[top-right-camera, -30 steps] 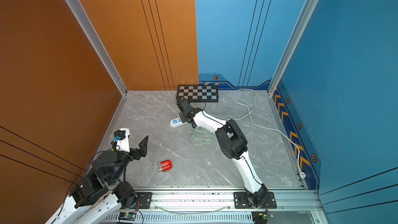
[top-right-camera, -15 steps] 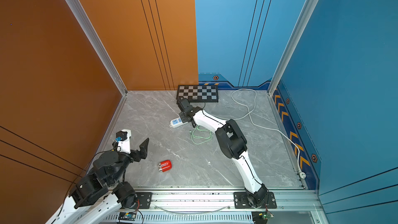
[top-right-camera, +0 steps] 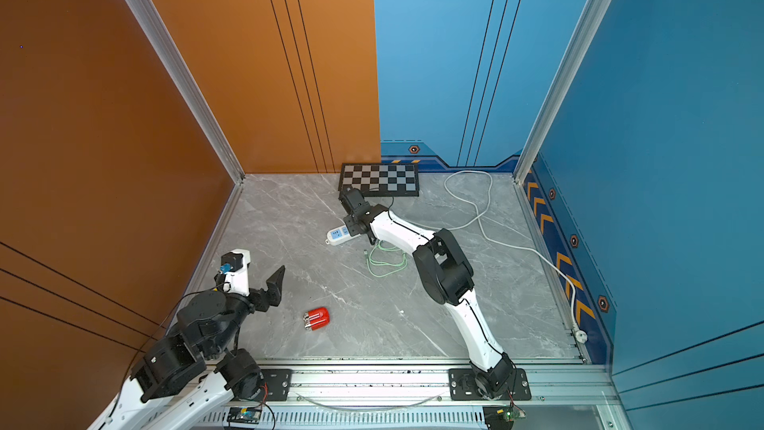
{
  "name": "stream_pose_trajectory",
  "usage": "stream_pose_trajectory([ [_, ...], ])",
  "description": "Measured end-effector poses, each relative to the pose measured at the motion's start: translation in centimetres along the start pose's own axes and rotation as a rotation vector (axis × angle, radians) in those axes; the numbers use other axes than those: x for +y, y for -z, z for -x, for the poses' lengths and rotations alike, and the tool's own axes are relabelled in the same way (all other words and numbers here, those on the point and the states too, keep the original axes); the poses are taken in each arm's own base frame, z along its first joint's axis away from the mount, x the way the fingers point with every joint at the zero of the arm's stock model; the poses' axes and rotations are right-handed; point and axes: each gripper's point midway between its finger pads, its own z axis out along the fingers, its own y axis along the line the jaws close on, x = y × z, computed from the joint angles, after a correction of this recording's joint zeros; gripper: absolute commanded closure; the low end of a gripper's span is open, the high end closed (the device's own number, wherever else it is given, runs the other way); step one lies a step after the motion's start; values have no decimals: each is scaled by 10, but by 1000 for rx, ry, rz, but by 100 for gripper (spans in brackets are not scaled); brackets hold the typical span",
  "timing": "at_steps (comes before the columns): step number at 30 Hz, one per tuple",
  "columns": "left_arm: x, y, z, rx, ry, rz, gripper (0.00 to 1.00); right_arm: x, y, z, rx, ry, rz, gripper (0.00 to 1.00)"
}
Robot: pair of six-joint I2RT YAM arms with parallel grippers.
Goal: Charge the electric shaver
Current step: Insert the plug into the socket.
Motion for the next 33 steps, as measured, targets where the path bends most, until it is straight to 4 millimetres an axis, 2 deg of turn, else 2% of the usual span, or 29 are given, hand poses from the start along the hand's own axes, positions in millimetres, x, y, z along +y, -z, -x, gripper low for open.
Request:
stream_pose_trajectory([
  [13,-3,1,1,13,-6,-14,8,1,-2,1,40,16,12,95],
  [19,-2,4,6,7,-2,-20,8,0,-3,-6,45,15,15,95],
  [20,-3,4,6,8,-2,-21,8,0,-3,-6,44,14,15,94],
  [23,-3,4,4,15,-5,-27,8,0,-3,-5,41,14,16,79],
  [27,-5,3,2,27,-11,-31,8,0,-1,-2,33,11,19,66],
  [31,-10,0,-3,57,-29,-47,7,-1,-1,-4,46,13,30,61],
  [33,-13,-1,-3,79,-52,-57,6,-1,-3,-13,80,22,41,59],
])
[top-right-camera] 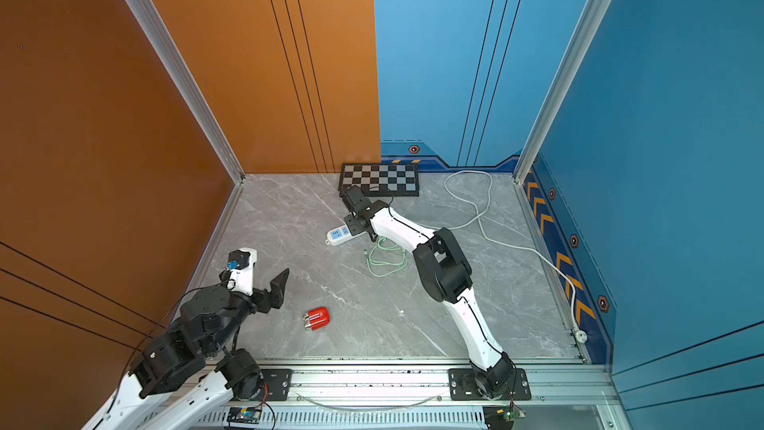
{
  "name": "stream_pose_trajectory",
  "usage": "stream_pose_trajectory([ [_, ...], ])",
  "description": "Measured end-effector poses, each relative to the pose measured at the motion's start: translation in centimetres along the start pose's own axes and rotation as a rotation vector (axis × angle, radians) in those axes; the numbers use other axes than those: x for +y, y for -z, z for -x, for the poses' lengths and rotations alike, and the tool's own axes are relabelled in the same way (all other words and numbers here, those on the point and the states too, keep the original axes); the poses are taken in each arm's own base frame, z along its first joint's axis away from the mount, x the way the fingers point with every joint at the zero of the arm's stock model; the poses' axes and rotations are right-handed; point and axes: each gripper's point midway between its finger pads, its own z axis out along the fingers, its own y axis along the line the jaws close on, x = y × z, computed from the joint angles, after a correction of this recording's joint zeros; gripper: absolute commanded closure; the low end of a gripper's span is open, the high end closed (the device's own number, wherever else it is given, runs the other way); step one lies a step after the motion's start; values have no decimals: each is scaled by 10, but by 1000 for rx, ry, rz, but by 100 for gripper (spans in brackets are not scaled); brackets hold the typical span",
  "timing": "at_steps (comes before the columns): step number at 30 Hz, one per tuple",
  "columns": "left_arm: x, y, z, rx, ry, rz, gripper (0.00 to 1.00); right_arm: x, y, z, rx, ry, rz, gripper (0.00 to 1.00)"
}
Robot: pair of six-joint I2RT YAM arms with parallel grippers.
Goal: Charge the electric shaver
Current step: Insert the plug into the socket.
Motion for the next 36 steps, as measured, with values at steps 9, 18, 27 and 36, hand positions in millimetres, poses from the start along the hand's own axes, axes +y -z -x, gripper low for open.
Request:
stream_pose_trajectory([
  [9,-13,-1,17,43,-99,-47,5,5,-6,-39,137,29,45,54],
  [18,-12,-1,13,62,-131,-50,4,8,22,-62,187,61,101,45],
  [27,-13,-6,10,86,-158,-45,4,10,97,-17,29,85,169,44],
  [36,-9,-7,-1,146,-191,-29,4,-18,166,-29,-69,69,155,57],
])
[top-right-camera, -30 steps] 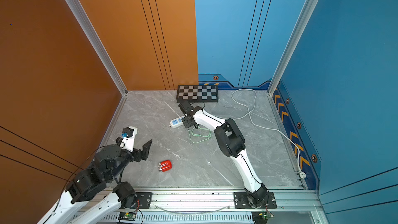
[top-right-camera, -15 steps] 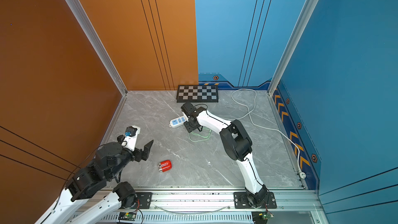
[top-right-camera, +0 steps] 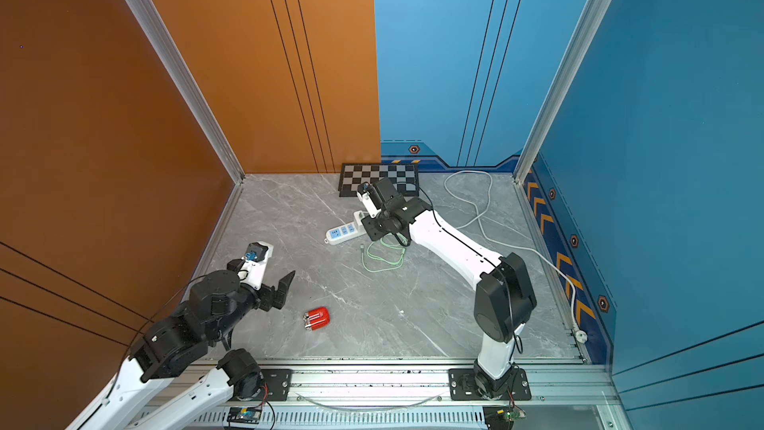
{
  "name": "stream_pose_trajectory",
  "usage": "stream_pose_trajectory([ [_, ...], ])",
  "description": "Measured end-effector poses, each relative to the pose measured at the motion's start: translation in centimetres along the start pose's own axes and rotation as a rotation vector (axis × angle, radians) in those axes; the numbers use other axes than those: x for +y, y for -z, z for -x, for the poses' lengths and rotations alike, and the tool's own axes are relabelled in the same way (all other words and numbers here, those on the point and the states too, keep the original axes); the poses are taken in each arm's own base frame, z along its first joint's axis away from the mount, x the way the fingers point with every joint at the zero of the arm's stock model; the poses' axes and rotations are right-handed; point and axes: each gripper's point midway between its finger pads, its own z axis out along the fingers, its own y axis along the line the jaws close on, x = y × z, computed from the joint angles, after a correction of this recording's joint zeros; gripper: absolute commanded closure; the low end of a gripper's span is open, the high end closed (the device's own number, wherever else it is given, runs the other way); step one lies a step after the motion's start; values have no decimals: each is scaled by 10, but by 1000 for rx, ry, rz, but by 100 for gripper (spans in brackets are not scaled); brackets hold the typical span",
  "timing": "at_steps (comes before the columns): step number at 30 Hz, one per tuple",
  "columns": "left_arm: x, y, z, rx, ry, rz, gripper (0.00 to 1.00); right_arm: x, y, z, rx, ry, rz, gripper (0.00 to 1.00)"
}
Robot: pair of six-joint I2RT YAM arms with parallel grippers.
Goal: Charge the electric shaver
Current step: Insert the plug into the socket, then pick up the charging cable from the center of the board.
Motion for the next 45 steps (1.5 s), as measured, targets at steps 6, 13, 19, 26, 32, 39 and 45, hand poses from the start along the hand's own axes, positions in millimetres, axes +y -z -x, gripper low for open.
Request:
stream_pose_trajectory([
  [6,-8,-16,-9,143,-126,-31,6,6,-19,-82,112,-32,4,68],
  [13,-27,-37,-18,272,-323,-134,4,37,-63,-86,96,-71,76,61],
  [19,-44,-47,-46,374,-506,-242,0,43,-115,-72,88,-106,86,63],
  [26,-66,-53,-87,488,-677,-345,2,45,-148,-56,77,-117,79,67],
  [32,-76,-57,-105,529,-734,-378,2,38,-162,-50,74,-98,28,70],
  [39,-87,-63,-120,524,-755,-391,2,28,-162,-55,97,-56,-46,70],
  [45,-90,-71,-129,559,-782,-388,2,25,-162,-58,107,-50,-72,70],
])
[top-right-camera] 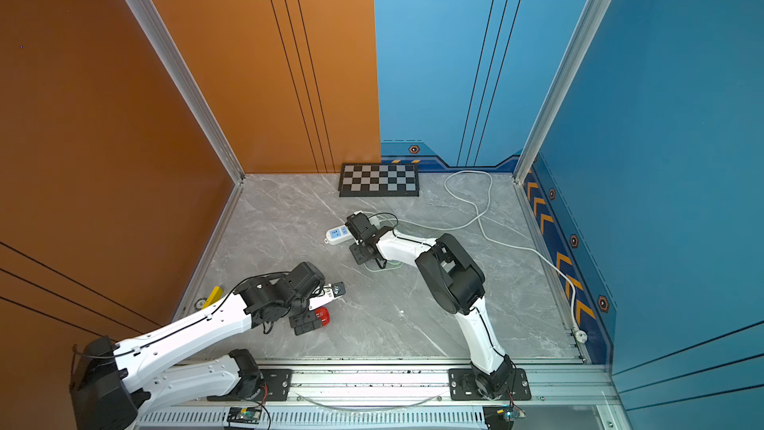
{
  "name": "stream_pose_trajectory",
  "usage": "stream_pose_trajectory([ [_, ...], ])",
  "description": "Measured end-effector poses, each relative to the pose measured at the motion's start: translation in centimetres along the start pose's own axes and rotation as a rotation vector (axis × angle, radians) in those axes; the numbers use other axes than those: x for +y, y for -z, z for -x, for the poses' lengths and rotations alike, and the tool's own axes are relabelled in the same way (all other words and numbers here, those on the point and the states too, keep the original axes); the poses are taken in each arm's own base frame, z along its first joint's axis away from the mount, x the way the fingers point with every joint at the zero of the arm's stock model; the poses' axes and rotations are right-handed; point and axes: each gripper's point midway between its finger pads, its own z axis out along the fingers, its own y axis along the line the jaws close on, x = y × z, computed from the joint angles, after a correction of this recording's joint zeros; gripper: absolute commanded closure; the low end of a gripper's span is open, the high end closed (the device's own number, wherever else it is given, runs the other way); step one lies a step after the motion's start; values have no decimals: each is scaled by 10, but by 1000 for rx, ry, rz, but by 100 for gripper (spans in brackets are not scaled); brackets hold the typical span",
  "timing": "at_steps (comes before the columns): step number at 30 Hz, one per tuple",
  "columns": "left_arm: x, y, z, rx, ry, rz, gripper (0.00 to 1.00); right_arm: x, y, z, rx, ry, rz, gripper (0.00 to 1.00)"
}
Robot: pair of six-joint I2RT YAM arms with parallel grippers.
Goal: Charge the electric shaver
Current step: Pick up the charging cable from the center of the board.
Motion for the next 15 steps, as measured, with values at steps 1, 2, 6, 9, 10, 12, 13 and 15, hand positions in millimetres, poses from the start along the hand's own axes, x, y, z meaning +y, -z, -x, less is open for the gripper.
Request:
stream_pose_trajectory([
  [1,0,-2,0,5,-2,0,2,0,-1,0,1,1,0,70],
  [2,-1,-3,-1,11,-7,0,2,1,-1,-1,1,1,-1,70],
  [6,-6,-10,-3,29,-21,-9,2,0,-1,-1,0,6,-15,70],
  [9,-9,-15,-6,39,-31,-9,2,0,-1,-1,-1,6,-18,73],
  [10,-10,-17,-8,45,-34,-9,2,0,-1,-1,0,6,-19,74],
  [12,-12,-21,-11,55,-38,-8,2,0,-2,-1,0,5,-19,79],
  [13,-12,-22,-12,60,-39,-6,2,0,-2,-1,-1,6,-19,80],
  [15,-11,-23,-13,68,-40,1,2,1,-2,-1,-1,6,-18,86],
])
